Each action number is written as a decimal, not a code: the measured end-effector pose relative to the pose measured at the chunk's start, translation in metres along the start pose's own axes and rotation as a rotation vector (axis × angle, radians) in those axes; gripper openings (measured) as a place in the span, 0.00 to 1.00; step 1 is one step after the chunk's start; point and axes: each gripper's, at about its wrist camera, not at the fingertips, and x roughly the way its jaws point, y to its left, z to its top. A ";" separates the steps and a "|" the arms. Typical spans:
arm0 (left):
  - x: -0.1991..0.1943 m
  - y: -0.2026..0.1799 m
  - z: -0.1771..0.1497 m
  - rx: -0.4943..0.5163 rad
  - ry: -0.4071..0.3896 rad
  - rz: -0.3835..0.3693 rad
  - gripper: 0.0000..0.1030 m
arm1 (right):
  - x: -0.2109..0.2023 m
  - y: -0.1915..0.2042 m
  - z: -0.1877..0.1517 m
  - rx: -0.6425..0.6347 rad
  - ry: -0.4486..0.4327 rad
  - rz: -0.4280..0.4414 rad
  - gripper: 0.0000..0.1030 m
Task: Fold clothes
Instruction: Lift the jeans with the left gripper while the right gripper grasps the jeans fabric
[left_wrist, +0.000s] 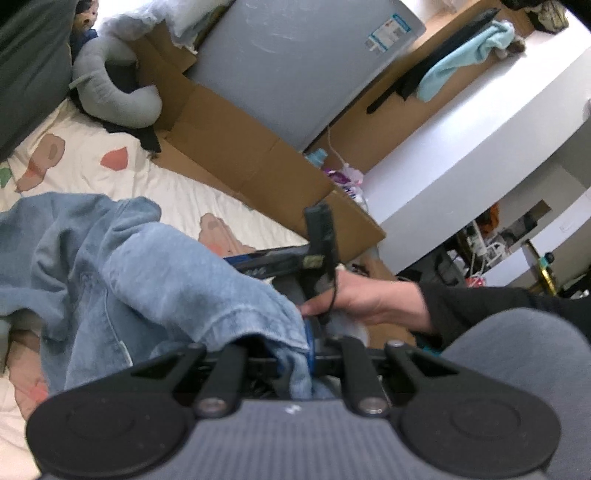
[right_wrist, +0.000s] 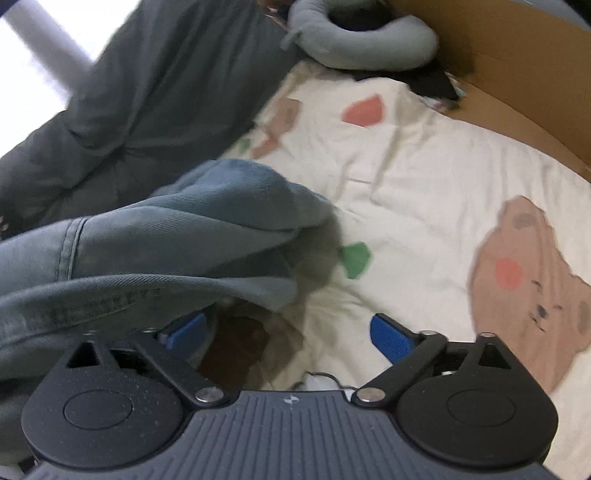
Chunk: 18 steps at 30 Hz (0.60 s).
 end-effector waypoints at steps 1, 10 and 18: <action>-0.003 -0.002 0.001 0.007 -0.002 -0.005 0.11 | 0.001 0.007 0.001 -0.048 -0.012 0.006 0.90; -0.024 -0.012 0.016 -0.008 -0.038 -0.082 0.11 | 0.024 0.044 0.005 -0.211 0.003 0.083 0.66; -0.026 -0.008 0.017 -0.041 -0.045 -0.111 0.11 | 0.019 0.050 0.003 -0.291 0.091 0.165 0.02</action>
